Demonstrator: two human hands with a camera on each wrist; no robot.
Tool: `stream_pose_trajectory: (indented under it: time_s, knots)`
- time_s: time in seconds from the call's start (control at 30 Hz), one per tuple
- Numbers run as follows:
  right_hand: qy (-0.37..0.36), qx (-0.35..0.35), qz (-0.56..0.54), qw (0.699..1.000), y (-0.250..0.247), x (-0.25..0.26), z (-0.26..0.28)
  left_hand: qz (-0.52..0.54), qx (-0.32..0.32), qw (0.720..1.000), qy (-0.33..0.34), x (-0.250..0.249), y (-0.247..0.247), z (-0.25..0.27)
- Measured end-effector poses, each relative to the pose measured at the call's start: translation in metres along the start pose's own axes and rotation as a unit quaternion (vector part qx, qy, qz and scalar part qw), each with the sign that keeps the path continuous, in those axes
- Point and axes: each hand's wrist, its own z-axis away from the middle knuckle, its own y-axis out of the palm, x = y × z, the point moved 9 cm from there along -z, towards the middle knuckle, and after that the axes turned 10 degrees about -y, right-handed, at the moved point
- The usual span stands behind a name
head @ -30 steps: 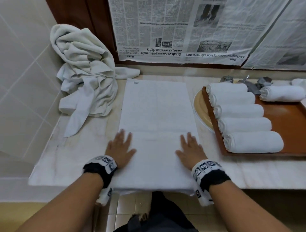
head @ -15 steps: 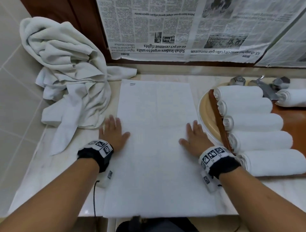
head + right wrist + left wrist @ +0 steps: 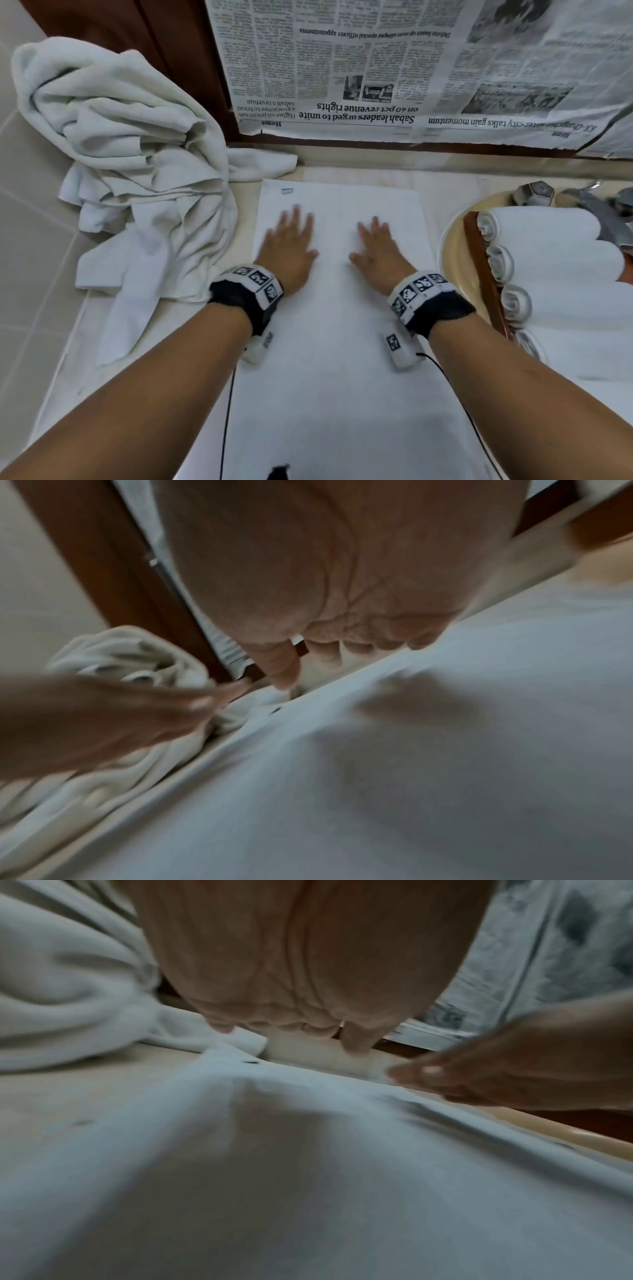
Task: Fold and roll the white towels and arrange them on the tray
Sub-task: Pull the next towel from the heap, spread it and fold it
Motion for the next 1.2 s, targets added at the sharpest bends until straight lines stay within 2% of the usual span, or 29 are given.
stream_pose_trajectory:
  time_s: [0.03,0.07,0.1,0.17,0.23,0.3,0.33,0.4,0.47,0.5,0.53,0.6,0.67,0.73,0.8,0.87,0.9,0.97,1.03,1.07,1.1,1.13,1.2]
  knots:
    - [-0.028,0.031,0.014,0.999,0.009,0.011,-0.005,0.004,0.033,0.999,0.040,-0.013,0.008,-0.004]
    - [-0.041,0.068,0.046,0.996,0.019,0.012,-0.008,-0.004,0.066,0.997,0.048,-0.010,0.019,-0.009]
    - [-0.040,0.089,0.084,0.992,0.023,0.004,-0.012,-0.017,0.080,0.996,0.028,0.007,0.024,-0.016]
    - [0.019,0.070,0.118,0.990,0.008,-0.034,-0.017,-0.033,0.065,0.995,-0.064,0.060,0.023,-0.032]
    - [0.102,0.022,0.115,0.988,-0.019,-0.069,-0.019,0.005,0.053,0.989,-0.141,0.096,0.010,-0.042]
    - [0.139,-0.002,0.106,0.985,-0.033,-0.071,-0.021,0.019,0.028,0.988,-0.153,0.086,-0.004,-0.046]
    - [0.126,-0.007,0.106,0.986,-0.034,-0.058,-0.025,0.010,0.003,0.991,-0.136,0.067,-0.012,-0.047]
    - [0.047,0.002,0.104,0.993,-0.026,-0.017,-0.032,0.006,-0.008,0.999,-0.040,0.020,-0.013,-0.044]
    - [-0.033,0.060,0.098,0.993,-0.002,0.008,-0.027,-0.013,0.055,0.997,0.044,0.000,0.010,-0.035]
    - [-0.045,0.093,0.102,0.989,0.010,0.006,-0.021,-0.035,0.068,0.996,0.044,0.011,0.017,-0.031]
    - [-0.034,0.105,0.114,0.987,0.014,-0.007,-0.015,-0.044,0.058,0.997,0.009,0.032,0.018,-0.031]
    - [0.038,0.070,0.123,0.989,0.003,-0.043,-0.003,-0.015,0.048,0.994,-0.094,0.078,0.013,-0.027]
    - [0.098,0.029,0.091,0.991,-0.011,-0.062,0.012,0.013,0.051,0.989,-0.137,0.094,0.008,-0.017]
    - [0.082,0.001,0.070,0.994,-0.015,-0.044,0.026,0.034,-0.002,0.994,-0.099,0.074,-0.005,0.002]
    - [-0.001,-0.012,0.066,0.998,-0.005,-0.004,0.044,0.067,-0.031,0.997,0.001,0.033,-0.005,0.033]
    - [-0.071,0.027,0.060,0.995,0.022,0.021,0.072,0.070,0.019,0.992,0.099,0.000,0.023,0.071]
    - [-0.075,0.066,0.057,0.993,0.038,0.019,0.089,0.039,0.061,0.992,0.101,0.001,0.042,0.086]
    - [-0.029,0.114,0.074,0.990,0.057,-0.010,0.121,-0.031,0.097,0.995,0.000,0.040,0.074,0.102]
    - [0.043,0.080,0.075,0.993,0.055,-0.043,0.152,-0.023,0.063,0.988,-0.141,0.091,0.077,0.121]
    - [0.076,0.050,0.064,0.994,0.051,-0.055,0.169,-0.008,0.036,0.982,-0.186,0.108,0.074,0.131]
    - [0.096,0.024,0.057,0.993,0.050,-0.060,0.185,-0.003,0.010,0.979,-0.203,0.114,0.070,0.144]
    - [0.098,0.001,0.057,0.994,0.054,-0.057,0.201,-0.006,-0.015,0.982,-0.191,0.107,0.066,0.157]
    - [0.042,-0.027,0.071,0.996,0.072,-0.030,0.229,-0.015,-0.049,0.994,-0.094,0.064,0.070,0.185]
